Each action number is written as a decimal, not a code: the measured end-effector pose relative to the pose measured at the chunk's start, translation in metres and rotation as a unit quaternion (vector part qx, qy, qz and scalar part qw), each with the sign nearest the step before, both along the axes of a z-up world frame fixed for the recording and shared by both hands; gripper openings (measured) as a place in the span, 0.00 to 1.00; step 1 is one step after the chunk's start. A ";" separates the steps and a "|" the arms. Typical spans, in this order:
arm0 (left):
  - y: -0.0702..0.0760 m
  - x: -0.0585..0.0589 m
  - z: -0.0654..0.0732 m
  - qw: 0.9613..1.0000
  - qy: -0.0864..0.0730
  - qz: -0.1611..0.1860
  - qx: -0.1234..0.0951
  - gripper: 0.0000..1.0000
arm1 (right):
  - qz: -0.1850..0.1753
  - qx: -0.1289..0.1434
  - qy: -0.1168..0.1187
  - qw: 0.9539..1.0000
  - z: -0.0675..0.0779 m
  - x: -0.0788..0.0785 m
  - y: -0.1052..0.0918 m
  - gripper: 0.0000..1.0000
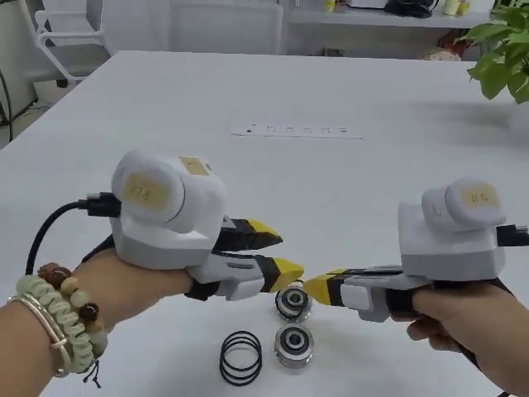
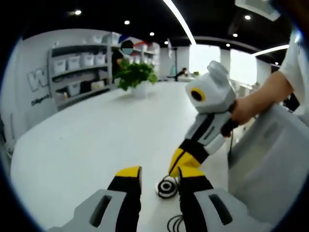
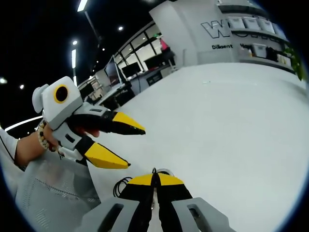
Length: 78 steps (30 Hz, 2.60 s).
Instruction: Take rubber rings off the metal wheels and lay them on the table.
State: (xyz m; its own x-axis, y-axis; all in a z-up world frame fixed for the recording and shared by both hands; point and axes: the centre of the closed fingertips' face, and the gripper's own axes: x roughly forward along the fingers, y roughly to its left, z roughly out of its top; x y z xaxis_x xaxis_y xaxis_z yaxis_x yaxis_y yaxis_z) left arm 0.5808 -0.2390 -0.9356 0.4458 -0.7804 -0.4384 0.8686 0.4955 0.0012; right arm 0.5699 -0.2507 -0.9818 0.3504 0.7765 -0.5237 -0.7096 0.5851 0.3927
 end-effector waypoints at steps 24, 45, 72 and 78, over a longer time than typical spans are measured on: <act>0.102 -0.065 0.069 0.998 -0.044 0.037 0.017 0.53 | -0.035 0.101 -0.007 0.994 0.046 0.009 0.000 0.00; 0.150 -0.100 0.033 0.992 -0.001 0.126 0.000 0.58 | -0.004 0.116 0.011 0.993 0.050 -0.005 0.015 0.00; 0.144 -0.104 0.005 0.990 0.041 0.137 -0.002 0.61 | 0.139 0.040 0.060 0.988 0.009 -0.066 0.051 0.00; 0.145 -0.105 0.002 0.989 0.045 0.139 0.009 0.62 | 0.168 0.012 0.072 0.983 -0.006 -0.078 0.055 0.00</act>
State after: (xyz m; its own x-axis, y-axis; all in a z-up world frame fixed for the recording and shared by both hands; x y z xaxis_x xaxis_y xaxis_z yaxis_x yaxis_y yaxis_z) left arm 0.4757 -0.0939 -0.9339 0.6008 -0.6243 -0.4993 0.6951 0.7165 -0.0595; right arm 0.4922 -0.1961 -0.9882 -0.0042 0.8490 -0.5284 -0.7976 0.3159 0.5138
